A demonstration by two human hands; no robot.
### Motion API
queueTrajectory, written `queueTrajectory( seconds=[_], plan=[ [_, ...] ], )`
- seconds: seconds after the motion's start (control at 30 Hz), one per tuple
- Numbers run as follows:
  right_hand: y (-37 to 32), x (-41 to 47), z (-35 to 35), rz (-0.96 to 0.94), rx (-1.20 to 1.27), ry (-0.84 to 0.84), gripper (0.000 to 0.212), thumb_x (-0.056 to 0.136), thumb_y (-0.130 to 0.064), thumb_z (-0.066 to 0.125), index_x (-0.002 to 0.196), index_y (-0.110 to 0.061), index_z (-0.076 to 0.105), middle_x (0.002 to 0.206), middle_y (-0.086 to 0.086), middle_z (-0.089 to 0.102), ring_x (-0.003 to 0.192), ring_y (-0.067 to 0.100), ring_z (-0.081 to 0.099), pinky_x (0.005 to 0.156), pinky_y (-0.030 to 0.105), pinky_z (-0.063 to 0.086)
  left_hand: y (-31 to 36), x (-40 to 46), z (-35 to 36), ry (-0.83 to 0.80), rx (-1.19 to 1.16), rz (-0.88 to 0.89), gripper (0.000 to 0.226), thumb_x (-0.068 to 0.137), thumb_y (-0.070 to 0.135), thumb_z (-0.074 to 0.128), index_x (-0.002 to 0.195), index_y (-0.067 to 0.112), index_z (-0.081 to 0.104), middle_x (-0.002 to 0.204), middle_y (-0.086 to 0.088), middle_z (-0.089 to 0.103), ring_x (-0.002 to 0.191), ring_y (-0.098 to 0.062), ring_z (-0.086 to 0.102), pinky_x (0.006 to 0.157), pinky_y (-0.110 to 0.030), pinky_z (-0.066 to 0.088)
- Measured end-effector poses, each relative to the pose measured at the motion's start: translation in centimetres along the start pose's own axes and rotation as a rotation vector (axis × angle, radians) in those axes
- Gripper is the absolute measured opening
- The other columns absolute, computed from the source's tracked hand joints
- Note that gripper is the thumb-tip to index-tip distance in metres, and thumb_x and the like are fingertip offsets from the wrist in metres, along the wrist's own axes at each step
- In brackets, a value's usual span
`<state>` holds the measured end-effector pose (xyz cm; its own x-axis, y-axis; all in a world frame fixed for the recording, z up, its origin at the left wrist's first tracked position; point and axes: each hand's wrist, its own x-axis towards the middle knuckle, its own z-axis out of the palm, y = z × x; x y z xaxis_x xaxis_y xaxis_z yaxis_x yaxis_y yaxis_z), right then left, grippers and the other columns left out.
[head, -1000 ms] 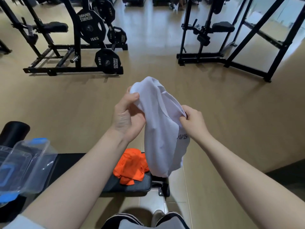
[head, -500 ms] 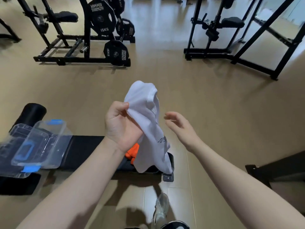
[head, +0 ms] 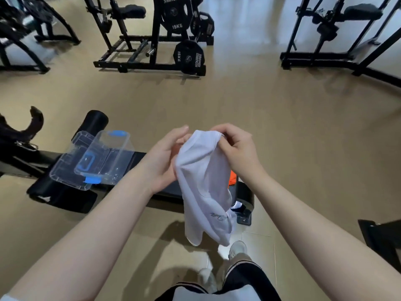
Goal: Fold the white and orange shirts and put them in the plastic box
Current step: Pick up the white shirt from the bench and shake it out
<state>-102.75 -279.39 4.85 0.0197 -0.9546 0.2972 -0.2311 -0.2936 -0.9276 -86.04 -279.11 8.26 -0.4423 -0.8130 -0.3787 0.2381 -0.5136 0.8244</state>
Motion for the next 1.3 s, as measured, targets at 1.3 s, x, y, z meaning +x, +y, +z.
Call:
queueTrajectory(
  seconds=[1.3],
  plan=[
    [6.5,-1.7,-8.0,0.748,0.502,0.314,0.033,0.067,0.002,0.044,0.096,-0.012,0.051,0.071,0.007,0.048,0.06,0.019,0.045,0.055,0.027,0.036,-3.0,1.2,1.4,0.418,-0.411,0.268,0.02,0.095,0.027,0.05,0.08,0.014,0.056,0.057,0.005,0.062,0.056,-0.006,0.063,0.067,-0.024,0.051]
  ],
)
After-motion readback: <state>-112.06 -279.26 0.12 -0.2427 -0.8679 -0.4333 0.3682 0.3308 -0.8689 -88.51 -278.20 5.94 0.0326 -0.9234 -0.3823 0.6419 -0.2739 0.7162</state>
